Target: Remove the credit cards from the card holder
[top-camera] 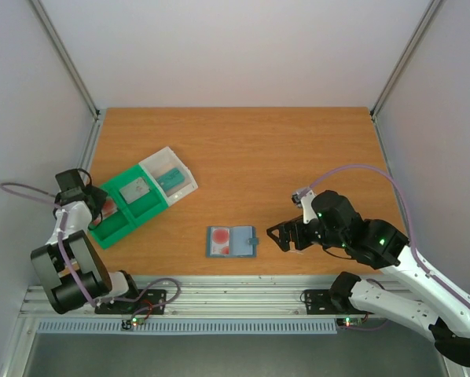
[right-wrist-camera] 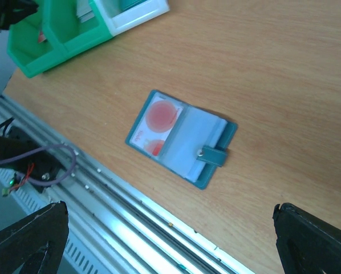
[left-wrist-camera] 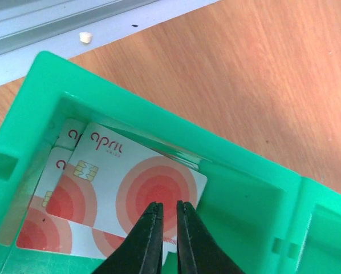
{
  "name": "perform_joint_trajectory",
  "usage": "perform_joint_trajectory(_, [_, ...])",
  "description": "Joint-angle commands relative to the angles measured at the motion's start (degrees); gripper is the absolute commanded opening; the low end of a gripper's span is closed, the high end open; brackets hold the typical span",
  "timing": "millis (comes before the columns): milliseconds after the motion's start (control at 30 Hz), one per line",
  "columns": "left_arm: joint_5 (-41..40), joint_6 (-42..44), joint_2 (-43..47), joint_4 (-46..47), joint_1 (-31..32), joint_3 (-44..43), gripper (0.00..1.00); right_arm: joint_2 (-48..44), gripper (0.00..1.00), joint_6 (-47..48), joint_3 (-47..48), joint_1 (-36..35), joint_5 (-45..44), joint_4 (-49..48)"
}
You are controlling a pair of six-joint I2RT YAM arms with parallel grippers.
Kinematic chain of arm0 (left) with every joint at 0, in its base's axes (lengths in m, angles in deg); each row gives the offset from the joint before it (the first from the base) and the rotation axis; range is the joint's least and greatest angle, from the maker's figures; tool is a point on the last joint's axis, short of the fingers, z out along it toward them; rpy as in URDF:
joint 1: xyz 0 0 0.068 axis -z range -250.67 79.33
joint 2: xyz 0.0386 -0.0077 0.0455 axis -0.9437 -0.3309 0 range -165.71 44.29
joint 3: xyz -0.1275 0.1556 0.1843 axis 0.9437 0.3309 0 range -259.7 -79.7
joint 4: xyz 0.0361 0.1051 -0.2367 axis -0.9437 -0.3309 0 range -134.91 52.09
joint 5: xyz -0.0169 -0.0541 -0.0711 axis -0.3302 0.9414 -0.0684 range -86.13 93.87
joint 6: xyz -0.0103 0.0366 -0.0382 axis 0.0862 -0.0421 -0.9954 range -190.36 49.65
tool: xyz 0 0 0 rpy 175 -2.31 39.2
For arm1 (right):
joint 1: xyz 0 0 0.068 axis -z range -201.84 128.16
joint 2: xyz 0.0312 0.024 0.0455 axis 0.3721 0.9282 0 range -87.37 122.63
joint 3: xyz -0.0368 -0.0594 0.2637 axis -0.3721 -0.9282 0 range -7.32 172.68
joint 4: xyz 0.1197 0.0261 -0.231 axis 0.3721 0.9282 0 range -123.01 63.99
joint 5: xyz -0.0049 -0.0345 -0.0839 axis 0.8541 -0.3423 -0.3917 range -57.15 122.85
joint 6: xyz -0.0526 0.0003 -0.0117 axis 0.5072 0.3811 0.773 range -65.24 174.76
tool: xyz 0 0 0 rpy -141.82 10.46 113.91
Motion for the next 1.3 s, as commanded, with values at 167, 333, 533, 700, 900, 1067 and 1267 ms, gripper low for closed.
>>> perform_joint_trajectory(167, [8.17, -0.04, 6.43, -1.05, 0.15, -2.61, 0.52, -0.12, 0.98, -7.28, 1.72, -0.35, -11.77, 5.38])
perform_joint_trajectory(333, [13.93, -0.42, 11.93, -5.71, 1.19, -3.01, 0.76, 0.72, 0.98, -8.03, 0.88, -0.35, -9.35, 3.44])
perform_joint_trajectory(533, [16.54, 2.44, 18.54, -14.55, 4.19, -5.30, 0.85, 3.81, 0.95, -9.33, -1.20, -0.35, -5.29, -0.71])
perform_joint_trajectory(700, [28.60, 2.52, 21.85, -16.03, 6.68, -3.68, 0.80, 6.80, 0.89, -10.96, -2.62, -0.35, -0.06, -5.35])
perform_joint_trajectory(900, [36.59, 3.63, 27.44, -17.84, 11.32, 0.80, 0.74, 10.50, 0.76, -13.71, -5.05, -0.35, 4.27, -11.71])
perform_joint_trajectory(1067, [39.31, 4.31, 32.23, -20.55, 15.10, 3.62, 0.62, 12.95, 0.55, -15.54, -7.20, -0.44, 5.73, -16.78])
perform_joint_trajectory(1267, [34.43, 1.86, 34.71, -23.21, 24.69, 3.15, 0.58, 18.19, 0.40, -18.81, -10.22, -1.05, 8.59, -24.89])
